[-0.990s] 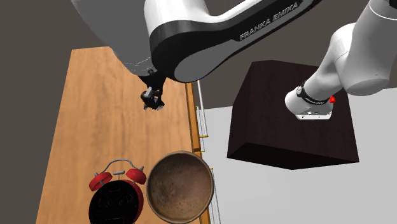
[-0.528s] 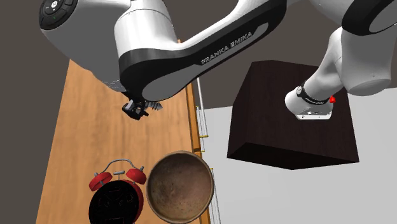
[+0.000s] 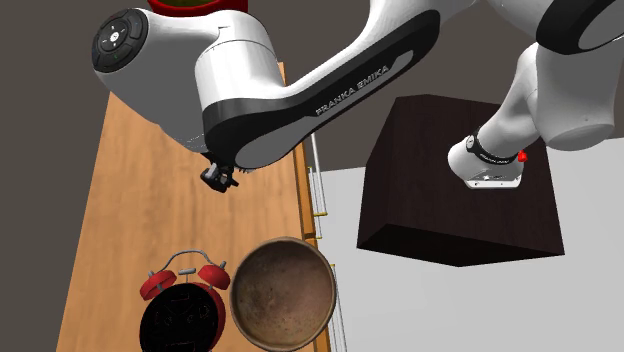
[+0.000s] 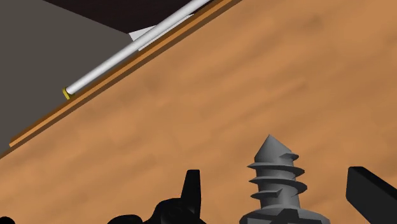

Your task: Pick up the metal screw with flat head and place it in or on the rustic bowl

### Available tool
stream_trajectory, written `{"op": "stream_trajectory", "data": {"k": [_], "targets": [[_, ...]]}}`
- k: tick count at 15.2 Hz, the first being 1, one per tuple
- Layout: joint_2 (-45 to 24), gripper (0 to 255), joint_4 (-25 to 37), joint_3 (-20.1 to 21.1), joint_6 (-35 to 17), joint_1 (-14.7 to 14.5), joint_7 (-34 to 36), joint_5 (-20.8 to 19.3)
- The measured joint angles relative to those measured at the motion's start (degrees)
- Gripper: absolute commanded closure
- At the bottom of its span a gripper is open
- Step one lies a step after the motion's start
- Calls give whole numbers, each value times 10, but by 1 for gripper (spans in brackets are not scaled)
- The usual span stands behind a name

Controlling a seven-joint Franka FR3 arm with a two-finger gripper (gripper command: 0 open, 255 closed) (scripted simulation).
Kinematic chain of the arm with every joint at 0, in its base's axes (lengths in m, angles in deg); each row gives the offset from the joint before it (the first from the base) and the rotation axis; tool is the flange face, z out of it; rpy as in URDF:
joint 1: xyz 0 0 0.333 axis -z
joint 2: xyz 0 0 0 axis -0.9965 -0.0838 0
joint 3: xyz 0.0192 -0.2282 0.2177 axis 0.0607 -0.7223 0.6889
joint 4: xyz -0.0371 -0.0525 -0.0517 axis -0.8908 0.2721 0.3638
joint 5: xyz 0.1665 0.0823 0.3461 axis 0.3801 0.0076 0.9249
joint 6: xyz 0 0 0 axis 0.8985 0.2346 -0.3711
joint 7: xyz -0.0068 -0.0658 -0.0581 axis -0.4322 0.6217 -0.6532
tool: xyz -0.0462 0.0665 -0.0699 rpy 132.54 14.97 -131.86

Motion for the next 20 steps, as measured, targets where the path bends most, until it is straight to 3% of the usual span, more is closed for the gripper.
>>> {"op": "stream_trajectory", "data": {"k": [3, 4, 14, 20], "targets": [[0, 0, 0, 0, 0, 0, 0, 0], [0, 255, 0, 0, 0, 0, 0, 0], [0, 255, 0, 0, -1, 0, 0, 0], [3, 255, 34, 1, 36, -2, -4, 2]]}}
